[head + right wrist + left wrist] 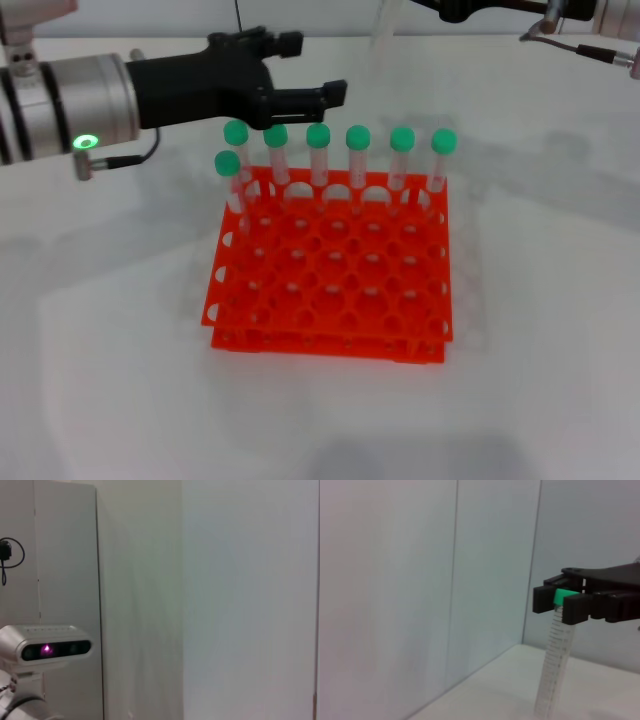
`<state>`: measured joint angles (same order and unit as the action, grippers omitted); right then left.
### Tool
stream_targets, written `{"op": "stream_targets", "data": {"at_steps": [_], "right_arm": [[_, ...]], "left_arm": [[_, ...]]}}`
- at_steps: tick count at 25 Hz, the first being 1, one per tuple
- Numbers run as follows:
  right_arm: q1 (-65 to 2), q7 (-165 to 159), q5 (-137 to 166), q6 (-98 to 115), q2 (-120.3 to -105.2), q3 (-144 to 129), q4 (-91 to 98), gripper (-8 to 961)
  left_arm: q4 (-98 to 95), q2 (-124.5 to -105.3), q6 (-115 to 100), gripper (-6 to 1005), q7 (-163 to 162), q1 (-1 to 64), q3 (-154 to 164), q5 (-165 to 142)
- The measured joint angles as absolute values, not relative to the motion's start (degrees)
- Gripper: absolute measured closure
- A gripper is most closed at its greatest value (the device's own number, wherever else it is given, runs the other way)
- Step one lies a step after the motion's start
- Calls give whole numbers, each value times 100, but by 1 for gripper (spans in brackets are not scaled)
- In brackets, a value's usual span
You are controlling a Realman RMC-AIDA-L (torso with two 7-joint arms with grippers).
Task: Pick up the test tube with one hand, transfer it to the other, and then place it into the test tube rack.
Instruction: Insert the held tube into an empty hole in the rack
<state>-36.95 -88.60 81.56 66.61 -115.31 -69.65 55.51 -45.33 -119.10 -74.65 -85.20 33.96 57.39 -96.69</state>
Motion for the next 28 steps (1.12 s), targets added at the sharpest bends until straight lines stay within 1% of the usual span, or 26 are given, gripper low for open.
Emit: {"op": "stream_targets", "data": {"at_steps": [6, 9, 12, 18, 28], "right_arm": [[-3681, -8883, 8156, 6671, -11541, -6979, 5554, 686], [-3640, -8888, 8152, 6671, -11552, -7002, 5555, 686], [-3579, -8893, 8090, 6673, -11556, -7040, 5555, 686], [-3525, -8902, 8060, 6734, -11571, -7093, 5565, 686], [-3448, -8899, 7701, 6679, -11584, -7643, 5549, 686]], "left_arm": [[-5963, -11900, -7754, 105, -9731, 2627, 5894, -10307], [-6411, -11897, -7999, 105, -10006, 2369, 5873, -10437], [-6864, -11838, -8301, 105, -10376, 2175, 5863, -10642], [-7400, -11686, -8955, 105, -11173, 2076, 5775, -11398], [-7465, -11687, -9583, 106, -11304, 2056, 5349, -12313]]}}
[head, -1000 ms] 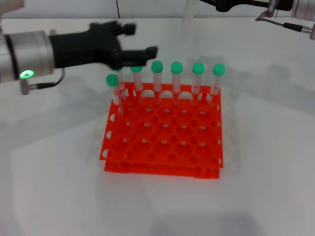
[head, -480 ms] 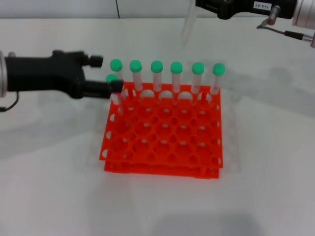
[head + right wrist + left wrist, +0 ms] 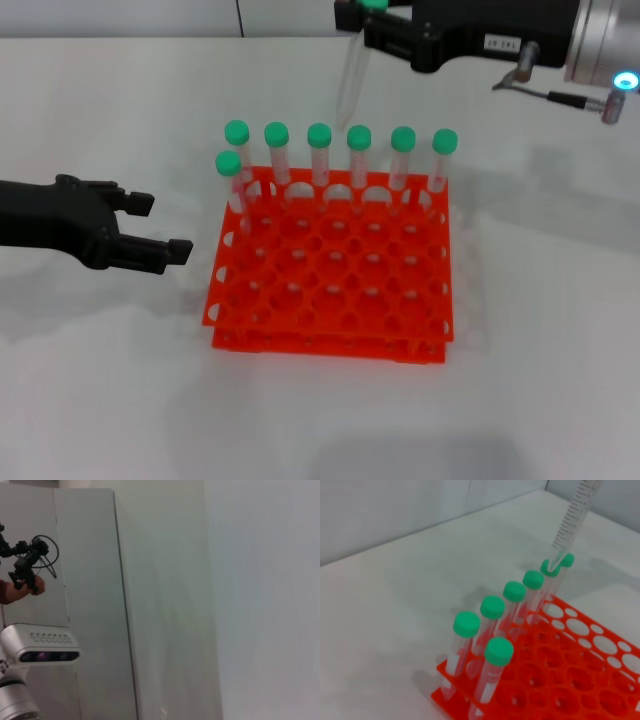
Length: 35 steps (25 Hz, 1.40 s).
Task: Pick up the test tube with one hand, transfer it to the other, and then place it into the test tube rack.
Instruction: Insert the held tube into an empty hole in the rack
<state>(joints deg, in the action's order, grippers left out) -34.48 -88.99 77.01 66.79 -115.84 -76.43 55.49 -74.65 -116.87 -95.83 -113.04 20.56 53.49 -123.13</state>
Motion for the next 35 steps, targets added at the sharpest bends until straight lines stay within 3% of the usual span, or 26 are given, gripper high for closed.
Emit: {"op": "stream_targets", "data": {"at_steps": [16, 35], "right_arm": [[-3361, -8862, 7447, 6169, -11610, -8556, 5379, 686], [-3713, -8395, 6400, 5257, -11620, -9725, 4935, 687]], "left_arm": [[-7234, -11776, -9436, 106, -10742, 1867, 5336, -12523], [-7086, -11830, -9332, 105, -10436, 1783, 5341, -12702]]}}
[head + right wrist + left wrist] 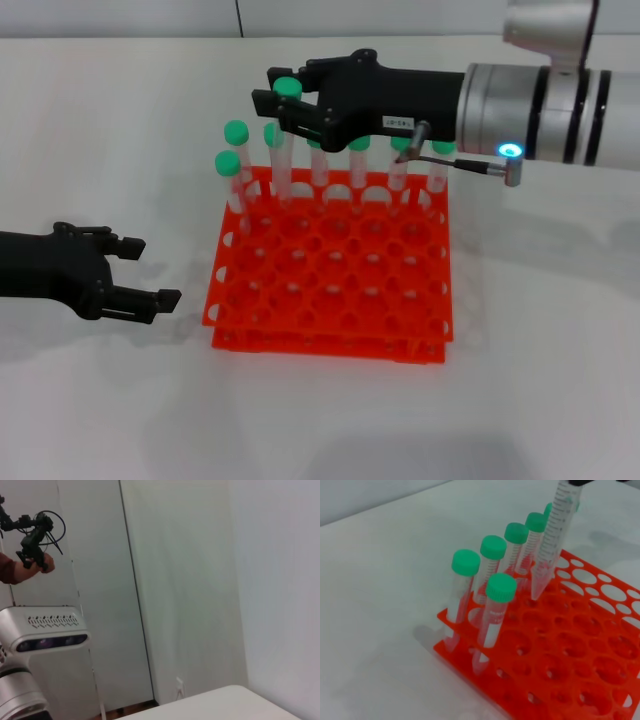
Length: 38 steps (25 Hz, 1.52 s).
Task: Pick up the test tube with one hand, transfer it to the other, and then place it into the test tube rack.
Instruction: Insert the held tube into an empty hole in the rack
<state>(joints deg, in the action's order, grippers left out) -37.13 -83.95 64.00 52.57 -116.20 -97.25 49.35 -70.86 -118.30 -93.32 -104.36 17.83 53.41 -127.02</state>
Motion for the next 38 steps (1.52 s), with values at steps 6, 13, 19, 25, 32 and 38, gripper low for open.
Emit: {"op": "stream_targets", "data": {"at_steps": [6, 13, 19, 25, 32, 38], "right_arm": [[-3812, -8353, 6298, 4775, -11619, -10057, 4876, 687], [-3901, -8245, 6160, 4474, -11618, -10297, 4739, 687], [-3962, -7981, 5795, 4431, -11619, -10461, 4580, 687], [-4073, -7856, 5528, 4332, -11619, -10698, 4437, 687], [-4130, -7637, 5250, 4168, -11619, -10900, 4339, 687], [-4141, -7618, 5238, 3952, -11619, -11099, 4338, 687]], "left_arm": [[-7083, -11830, -9336, 105, -10415, 1797, 5344, -12720], [-7083, -11830, -9335, 105, -10415, 1811, 5350, -12727], [-7084, -11848, -9334, 105, -10415, 1812, 5345, -12727], [-7084, -11864, -9334, 105, -10412, 1834, 5343, -12731], [-7084, -11866, -9334, 105, -10407, 1837, 5344, -12740], [-7063, -11874, -9328, 105, -10406, 1838, 5351, -12744]]}}
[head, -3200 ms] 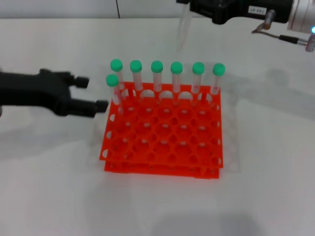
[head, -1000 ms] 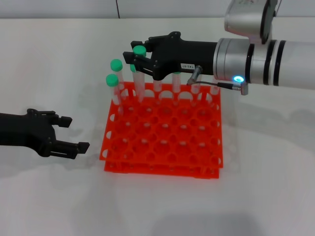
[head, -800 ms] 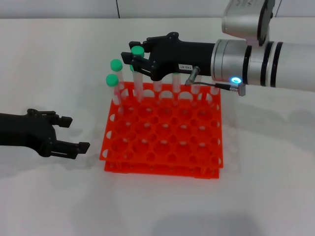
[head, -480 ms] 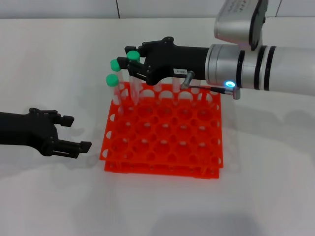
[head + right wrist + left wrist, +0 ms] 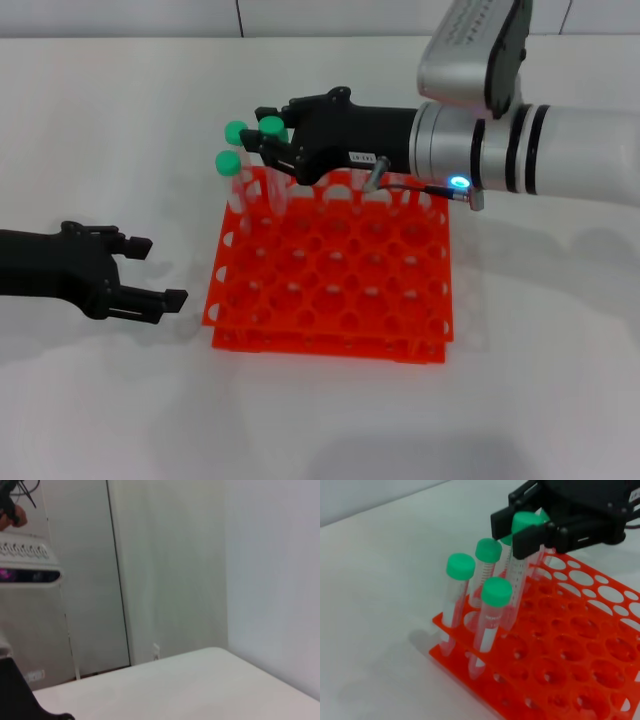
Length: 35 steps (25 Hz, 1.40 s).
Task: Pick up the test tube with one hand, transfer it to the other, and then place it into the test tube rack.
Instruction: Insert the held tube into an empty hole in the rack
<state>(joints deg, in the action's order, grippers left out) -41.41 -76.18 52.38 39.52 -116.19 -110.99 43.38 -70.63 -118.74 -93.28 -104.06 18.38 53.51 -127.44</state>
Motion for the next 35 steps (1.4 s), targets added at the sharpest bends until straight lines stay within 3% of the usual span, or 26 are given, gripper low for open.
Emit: {"op": "stream_targets", "data": {"at_steps": [35], "right_arm": [[-3843, -7318, 4858, 3939, -11619, -11277, 4290, 687]], "left_arm": [[-6934, -11883, -9250, 105, -10342, 1863, 5379, -12743]]}}
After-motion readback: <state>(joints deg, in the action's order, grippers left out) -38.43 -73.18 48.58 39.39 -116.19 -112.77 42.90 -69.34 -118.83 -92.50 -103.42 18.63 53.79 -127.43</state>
